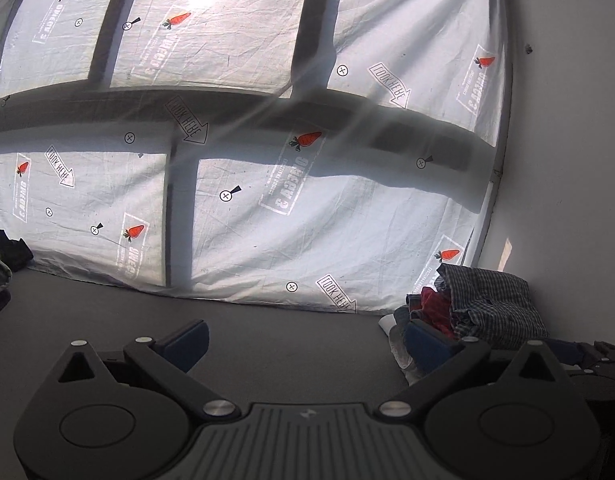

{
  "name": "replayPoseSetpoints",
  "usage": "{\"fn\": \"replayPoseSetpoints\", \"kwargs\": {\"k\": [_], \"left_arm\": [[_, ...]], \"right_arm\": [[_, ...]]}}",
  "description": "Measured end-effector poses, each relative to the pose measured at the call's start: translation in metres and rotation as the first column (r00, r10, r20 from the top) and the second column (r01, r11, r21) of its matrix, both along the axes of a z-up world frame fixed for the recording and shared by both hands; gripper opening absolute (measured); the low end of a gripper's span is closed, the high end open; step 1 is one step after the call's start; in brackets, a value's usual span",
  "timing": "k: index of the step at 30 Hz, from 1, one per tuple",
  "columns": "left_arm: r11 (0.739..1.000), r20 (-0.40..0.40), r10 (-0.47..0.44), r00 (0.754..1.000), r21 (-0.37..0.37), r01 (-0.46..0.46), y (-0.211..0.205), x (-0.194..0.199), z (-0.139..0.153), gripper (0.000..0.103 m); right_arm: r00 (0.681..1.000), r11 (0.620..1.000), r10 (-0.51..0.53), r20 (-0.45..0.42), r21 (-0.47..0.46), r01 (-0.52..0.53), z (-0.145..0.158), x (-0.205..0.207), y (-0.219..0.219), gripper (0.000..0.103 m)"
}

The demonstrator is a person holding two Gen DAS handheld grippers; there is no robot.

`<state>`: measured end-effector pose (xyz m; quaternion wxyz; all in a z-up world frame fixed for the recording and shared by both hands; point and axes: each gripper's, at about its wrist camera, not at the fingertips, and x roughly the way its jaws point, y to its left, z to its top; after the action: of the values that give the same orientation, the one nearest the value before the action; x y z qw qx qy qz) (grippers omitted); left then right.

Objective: Fold clothes

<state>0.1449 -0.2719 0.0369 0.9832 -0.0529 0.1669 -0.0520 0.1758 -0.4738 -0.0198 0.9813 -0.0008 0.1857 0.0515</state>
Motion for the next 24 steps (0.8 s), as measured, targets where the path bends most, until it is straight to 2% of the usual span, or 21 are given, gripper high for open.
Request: {"fn": "replayPoseSetpoints", "kwargs": {"k": [5,9,13,18,24], "left_arm": [[0.994,-0.003,0.009,1.0,0.107,-0.009,0.095,-0.039,-0.004,0.103],[0.993,-0.033,0.013,0.999,0.119,-0.009,0.166,-0.063,-0.005,0.103],[0.989,-0.058,0.001,0.998,0.151,0.008,0.218,-0.089,-0.006,0.103],[0.994,-0.134,0.006,0.991,0.105,0.008,0.266,-0.119,-0.016,0.103],[0.997,-0.184,0.011,0.983,0.074,0.003,0.29,-0.146,-0.028,0.103]], "right_arm": [[0.999,0.999,-0.013,-0.033,0.045,0.014,-0.008,-0.04,0.09,0.103],[0.996,0.997,-0.031,-0.079,0.064,0.036,-0.01,-0.073,0.156,0.103],[0.987,0.995,-0.058,-0.15,0.069,0.069,-0.013,-0.108,0.217,0.103],[0.972,0.995,-0.084,-0.218,0.028,0.092,-0.015,-0.154,0.266,0.103],[0.967,0.996,-0.086,-0.239,-0.026,0.083,-0.021,-0.194,0.295,0.103]]}}
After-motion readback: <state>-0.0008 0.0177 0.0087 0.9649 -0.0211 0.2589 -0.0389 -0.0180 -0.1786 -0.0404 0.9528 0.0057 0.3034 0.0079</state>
